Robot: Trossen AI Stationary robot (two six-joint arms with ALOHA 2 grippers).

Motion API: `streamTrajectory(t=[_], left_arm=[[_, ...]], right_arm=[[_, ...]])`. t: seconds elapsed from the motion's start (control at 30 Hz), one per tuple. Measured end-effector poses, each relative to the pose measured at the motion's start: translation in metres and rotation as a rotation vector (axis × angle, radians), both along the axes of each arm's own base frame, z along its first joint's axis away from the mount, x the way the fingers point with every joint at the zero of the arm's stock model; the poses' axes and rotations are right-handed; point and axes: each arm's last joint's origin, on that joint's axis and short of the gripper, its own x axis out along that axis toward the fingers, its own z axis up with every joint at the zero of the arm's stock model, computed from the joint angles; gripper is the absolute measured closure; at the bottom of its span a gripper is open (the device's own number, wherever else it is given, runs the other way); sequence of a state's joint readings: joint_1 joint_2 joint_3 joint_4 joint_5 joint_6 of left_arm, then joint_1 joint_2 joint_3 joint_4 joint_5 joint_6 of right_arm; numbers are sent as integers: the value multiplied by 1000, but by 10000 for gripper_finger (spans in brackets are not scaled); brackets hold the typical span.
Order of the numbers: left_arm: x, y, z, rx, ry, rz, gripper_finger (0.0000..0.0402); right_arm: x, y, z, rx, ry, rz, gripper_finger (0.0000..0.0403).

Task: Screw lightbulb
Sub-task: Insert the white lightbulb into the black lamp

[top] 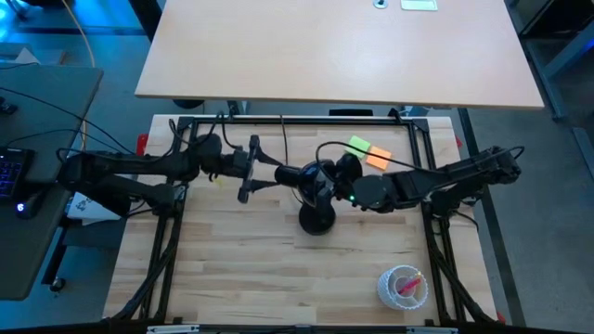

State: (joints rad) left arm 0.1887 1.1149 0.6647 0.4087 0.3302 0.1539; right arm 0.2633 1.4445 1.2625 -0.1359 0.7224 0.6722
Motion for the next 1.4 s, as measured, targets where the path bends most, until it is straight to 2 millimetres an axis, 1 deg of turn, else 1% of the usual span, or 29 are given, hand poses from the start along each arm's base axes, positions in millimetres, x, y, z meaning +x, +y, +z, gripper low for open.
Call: streamTrajectory(t=[0.1, 0.17, 0.27, 0.4, 0.5, 0.67, 0.8, 1.0, 1.13, 1.4], left_arm=[[2, 1, -1, -4, -1, 7, 153], [4, -1, -2, 16, -12, -1, 153], [9, -8, -5, 98, -31, -17, 155], [11, -19, -5, 184, -43, 8, 163], [12, -22, -5, 224, -61, 21, 168], [12, -23, -3, 276, -81, 20, 171], [12, -23, -3, 289, -89, 13, 171], [12, -23, -3, 321, -96, 18, 172], [12, -23, -2, 328, -99, 16, 172], [13, -31, -1, 360, -111, -8, 173]], right_arm=[[0, 0, 0, 5, -2, -6, 126], [0, 0, 0, 38, -19, -22, 127], [-1, 0, 0, 86, -40, -37, 129], [-2, 0, -1, 167, -71, -48, 131], [-2, 0, -2, 256, -110, -73, 131], [-3, 0, -4, 451, -195, -136, 132], [-2, 0, -6, 584, -221, -130, 132], [-2, 1, -6, 778, -327, -196, 132], [-2, 1, -7, 870, -352, -215, 132], [-6, 14, -9, 982, -401, -252, 132]])
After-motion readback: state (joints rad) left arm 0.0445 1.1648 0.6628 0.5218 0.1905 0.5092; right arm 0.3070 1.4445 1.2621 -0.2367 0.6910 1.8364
